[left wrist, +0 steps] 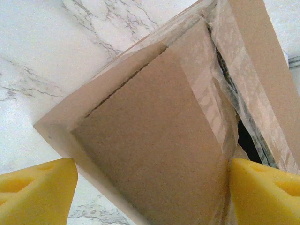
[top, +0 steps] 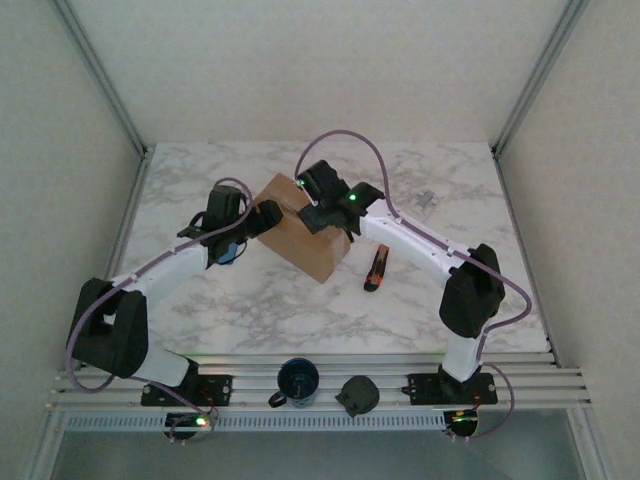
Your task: Unpack the express box
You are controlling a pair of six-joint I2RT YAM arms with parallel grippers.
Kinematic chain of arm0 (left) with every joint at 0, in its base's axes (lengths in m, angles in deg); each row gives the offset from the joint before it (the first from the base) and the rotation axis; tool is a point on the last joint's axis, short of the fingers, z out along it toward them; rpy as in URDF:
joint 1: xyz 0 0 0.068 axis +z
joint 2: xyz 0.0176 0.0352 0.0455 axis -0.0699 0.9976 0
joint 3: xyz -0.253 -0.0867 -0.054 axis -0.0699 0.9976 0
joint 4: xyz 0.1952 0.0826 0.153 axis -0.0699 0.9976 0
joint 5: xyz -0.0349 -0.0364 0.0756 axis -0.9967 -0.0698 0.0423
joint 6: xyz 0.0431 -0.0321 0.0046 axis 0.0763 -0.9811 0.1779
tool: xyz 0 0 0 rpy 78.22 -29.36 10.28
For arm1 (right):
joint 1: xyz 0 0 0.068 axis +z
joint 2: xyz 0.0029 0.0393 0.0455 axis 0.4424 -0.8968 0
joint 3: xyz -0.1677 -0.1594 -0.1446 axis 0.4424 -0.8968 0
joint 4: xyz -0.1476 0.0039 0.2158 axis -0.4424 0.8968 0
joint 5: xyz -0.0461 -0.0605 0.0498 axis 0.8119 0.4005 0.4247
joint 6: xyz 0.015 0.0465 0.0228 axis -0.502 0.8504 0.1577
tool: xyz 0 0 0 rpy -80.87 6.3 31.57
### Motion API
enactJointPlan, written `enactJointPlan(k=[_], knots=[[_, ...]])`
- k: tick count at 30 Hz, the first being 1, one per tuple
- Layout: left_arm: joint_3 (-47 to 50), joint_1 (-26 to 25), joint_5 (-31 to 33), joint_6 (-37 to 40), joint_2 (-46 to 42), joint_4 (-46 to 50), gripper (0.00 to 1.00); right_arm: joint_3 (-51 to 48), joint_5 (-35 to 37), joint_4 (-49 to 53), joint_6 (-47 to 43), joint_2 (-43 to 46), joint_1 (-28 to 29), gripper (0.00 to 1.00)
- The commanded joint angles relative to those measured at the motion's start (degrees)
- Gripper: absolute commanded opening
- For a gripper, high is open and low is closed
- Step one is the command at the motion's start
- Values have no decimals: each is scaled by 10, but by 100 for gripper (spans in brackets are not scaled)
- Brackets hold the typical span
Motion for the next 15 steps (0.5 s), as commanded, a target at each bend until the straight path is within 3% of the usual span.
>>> enactJointPlan(k=[1, 8, 15], knots=[[3, 9, 35, 31, 19, 103, 81, 45, -44, 41, -88, -19, 2, 82], [-4, 9, 34, 36, 21, 106, 81, 72, 8, 37, -108, -60, 13, 82], [-8, 9, 32, 35, 24, 106, 81, 101, 12, 42, -152, -97, 15, 82]])
